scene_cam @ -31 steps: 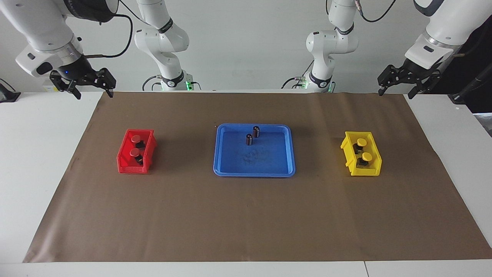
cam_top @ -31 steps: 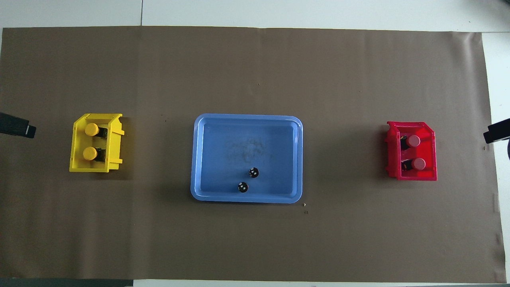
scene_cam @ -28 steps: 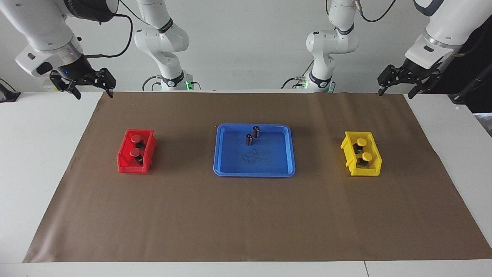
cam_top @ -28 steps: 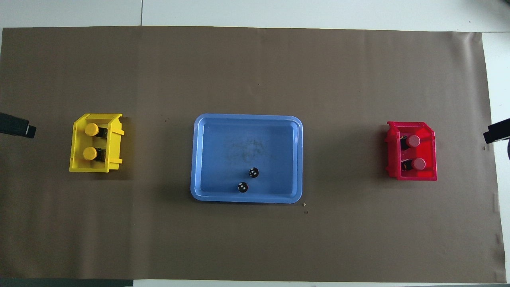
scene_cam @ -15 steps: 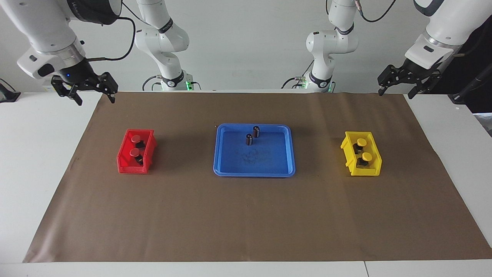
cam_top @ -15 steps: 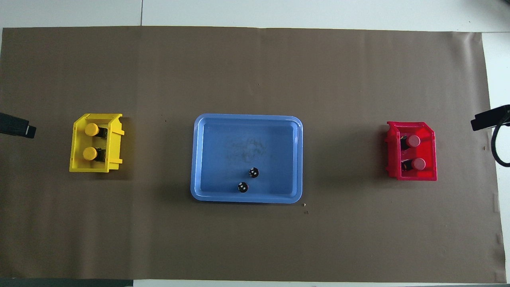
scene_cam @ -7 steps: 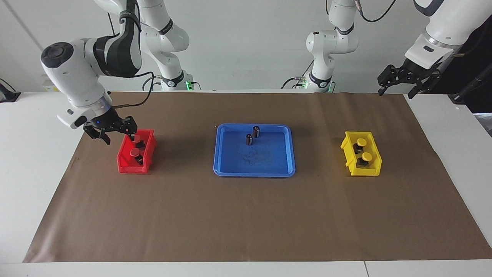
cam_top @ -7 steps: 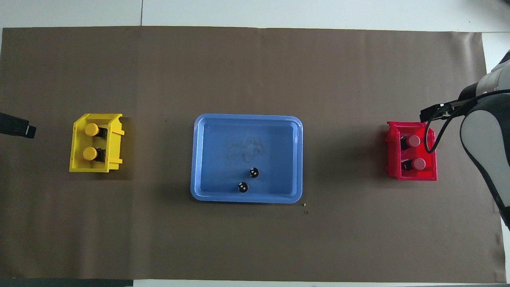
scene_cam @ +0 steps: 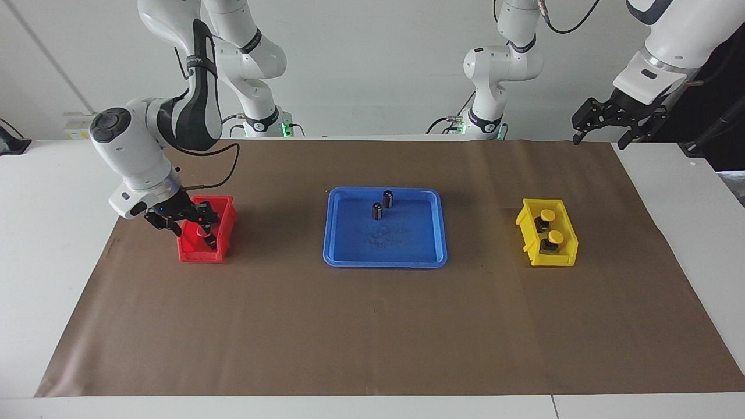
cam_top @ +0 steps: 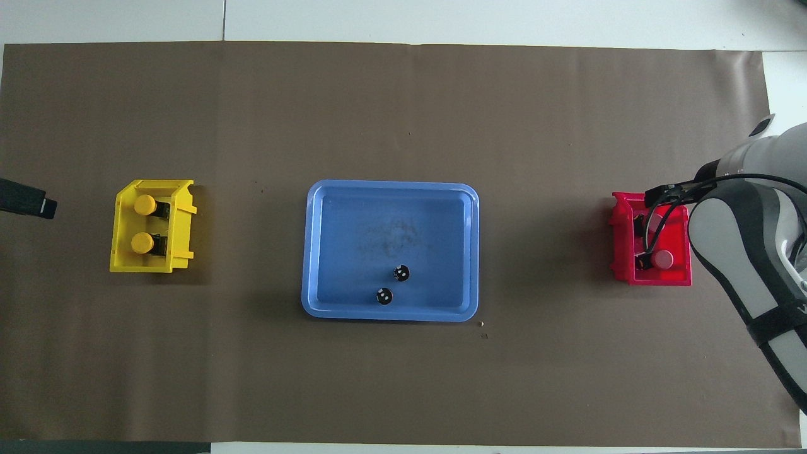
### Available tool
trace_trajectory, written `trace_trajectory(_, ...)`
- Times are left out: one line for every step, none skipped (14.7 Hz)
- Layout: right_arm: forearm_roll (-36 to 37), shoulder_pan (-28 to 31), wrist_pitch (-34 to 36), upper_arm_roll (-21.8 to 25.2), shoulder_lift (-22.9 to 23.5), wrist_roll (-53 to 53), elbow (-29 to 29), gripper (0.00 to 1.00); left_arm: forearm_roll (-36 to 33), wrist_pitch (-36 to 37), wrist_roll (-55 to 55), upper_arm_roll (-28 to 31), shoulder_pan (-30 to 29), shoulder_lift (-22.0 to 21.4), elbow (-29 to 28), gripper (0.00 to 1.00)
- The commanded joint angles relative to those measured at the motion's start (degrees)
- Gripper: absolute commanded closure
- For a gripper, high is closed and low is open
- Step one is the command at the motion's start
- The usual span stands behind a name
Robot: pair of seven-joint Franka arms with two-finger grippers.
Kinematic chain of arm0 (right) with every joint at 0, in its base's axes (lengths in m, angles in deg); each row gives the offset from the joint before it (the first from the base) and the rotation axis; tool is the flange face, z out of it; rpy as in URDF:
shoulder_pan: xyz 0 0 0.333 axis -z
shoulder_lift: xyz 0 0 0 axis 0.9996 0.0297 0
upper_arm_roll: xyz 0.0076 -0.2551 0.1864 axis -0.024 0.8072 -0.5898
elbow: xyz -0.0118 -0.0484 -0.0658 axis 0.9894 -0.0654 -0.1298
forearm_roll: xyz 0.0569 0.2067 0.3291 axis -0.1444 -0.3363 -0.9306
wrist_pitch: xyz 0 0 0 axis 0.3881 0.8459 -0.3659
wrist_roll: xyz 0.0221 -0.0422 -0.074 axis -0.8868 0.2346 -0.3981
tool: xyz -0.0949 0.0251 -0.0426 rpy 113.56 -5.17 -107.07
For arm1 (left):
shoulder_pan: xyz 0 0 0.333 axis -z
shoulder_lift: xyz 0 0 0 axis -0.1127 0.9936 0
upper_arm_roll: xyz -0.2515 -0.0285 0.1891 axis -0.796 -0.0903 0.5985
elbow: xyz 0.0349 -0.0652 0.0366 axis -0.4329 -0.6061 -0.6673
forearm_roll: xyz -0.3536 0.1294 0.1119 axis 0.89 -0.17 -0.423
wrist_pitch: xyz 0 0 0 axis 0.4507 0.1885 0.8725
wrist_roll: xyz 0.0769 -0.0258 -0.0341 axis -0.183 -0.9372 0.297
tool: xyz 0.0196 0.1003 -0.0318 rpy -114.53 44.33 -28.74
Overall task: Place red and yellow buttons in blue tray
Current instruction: 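Reach the right gripper down and grasp a red button in the red holder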
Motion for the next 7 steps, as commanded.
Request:
trace_trajectory(-1.21,0.33,-3.61,-0.4,-2.92,0.14,5.14,0.28,-1.15,0.39,-0.15,-0.14,-0.19,-1.54,-1.49,0.0)
trace_trajectory(-1.21,0.33,-3.79,-0.4,-3.01,0.14,5.49,0.28,-1.15,0.74,-0.15,-0.14,-0.19,-1.54,-1.49,0.0)
trace_trajectory(-1.21,0.33,-3.97,-0.4,-3.1,0.14,5.84,0.29,-1.15,2.31,-0.06,-0.22,-0.19,-1.8,-2.02,0.0)
trace_trajectory(-1.21,0.33,-4.32,-0.4,-3.19,0.14,6.28,0.31,-1.15,4.07,0.11,-0.4,0.51,-2.06,-1.85,0.0)
trace_trajectory(-1.21,0.33,-5.11,-0.4,-3.36,0.14,6.9,0.31,-1.15,4.35,0.12,-0.49,0.6,-2.33,-2.02,0.0)
trace_trajectory(-1.21,0.33,-5.64,-0.4,-3.54,0.14,7.34,0.32,-0.89,4.26,0.12,-0.57,0.52,-2.5,-1.76,0.0)
trace_trajectory(-1.21,0.33,-5.82,-0.4,-3.54,0.14,7.6,0.32,-0.8,4.09,0.29,-0.58,0.52,-2.76,-1.67,0.0)
